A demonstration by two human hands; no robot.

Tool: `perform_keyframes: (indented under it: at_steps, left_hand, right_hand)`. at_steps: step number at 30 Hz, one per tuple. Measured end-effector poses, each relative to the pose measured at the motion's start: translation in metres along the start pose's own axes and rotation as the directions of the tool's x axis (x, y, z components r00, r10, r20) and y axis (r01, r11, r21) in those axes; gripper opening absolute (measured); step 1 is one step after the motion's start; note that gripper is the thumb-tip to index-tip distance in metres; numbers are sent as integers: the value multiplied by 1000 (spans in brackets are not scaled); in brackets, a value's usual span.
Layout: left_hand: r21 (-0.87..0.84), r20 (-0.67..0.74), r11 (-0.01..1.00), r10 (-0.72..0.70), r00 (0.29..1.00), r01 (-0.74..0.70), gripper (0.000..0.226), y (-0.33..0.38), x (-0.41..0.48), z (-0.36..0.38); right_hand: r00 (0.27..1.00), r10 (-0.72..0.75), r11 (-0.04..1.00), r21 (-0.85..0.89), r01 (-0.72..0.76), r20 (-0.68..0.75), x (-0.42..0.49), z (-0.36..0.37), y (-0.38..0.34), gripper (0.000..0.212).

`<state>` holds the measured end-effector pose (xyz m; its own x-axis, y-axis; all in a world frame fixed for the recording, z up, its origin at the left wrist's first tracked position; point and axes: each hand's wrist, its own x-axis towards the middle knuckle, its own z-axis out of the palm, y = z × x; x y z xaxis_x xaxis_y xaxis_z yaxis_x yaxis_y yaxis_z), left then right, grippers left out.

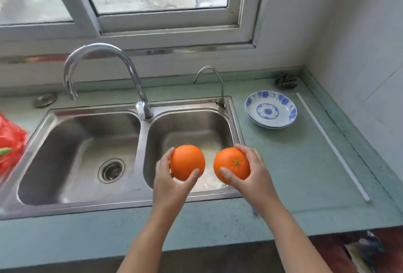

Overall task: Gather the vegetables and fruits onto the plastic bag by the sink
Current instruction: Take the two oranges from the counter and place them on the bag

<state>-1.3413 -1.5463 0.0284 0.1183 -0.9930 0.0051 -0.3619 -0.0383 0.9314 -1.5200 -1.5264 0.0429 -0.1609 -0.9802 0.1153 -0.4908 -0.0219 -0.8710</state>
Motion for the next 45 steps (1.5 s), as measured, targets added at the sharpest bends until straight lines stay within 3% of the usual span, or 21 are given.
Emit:
perform_keyframes:
  at_steps: [8, 13, 20, 26, 32, 35, 45]
  left_hand:
    - [-48, -187, 997, -69, 980, 62, 71, -39, -66, -114]
    - [-54, -331, 993, -120, 936, 108, 69, -66, -106, -188]
    - [2, -596, 992, -100, 797, 126, 68, -111, -165, -294]
    - [-84, -726, 976, -200, 659, 203, 71, -147, -193, -359]
    - [-137, -782, 960, -256, 569, 244, 77, -176, -178, -417]
    - [-107, -792, 963, -232, 565, 246, 79, -184, -154, -454]
    - [61, -746, 969, -115, 656, 240, 69, -194, -52, -562]
  right_hand:
    - [960, -159, 985, -33, 171, 232, -60, 85, -68, 62]
    - [890, -284, 950, -25, 313, 357, -94, 147, -114, 65]
    - [753, -353, 925, 86, 370, 556, -142, 245, -170, 65]
    - [645, -395, 900, 133, 416, 654, -151, 311, -207, 64]
    - [604, -430, 880, 161, 447, 671, -132, 387, -241, 61]
    - [601, -439, 886, 209, 414, 668, -114, 431, -263, 55]
    - [678, -403, 911, 203, 358, 615, -51, 530, -314, 57]
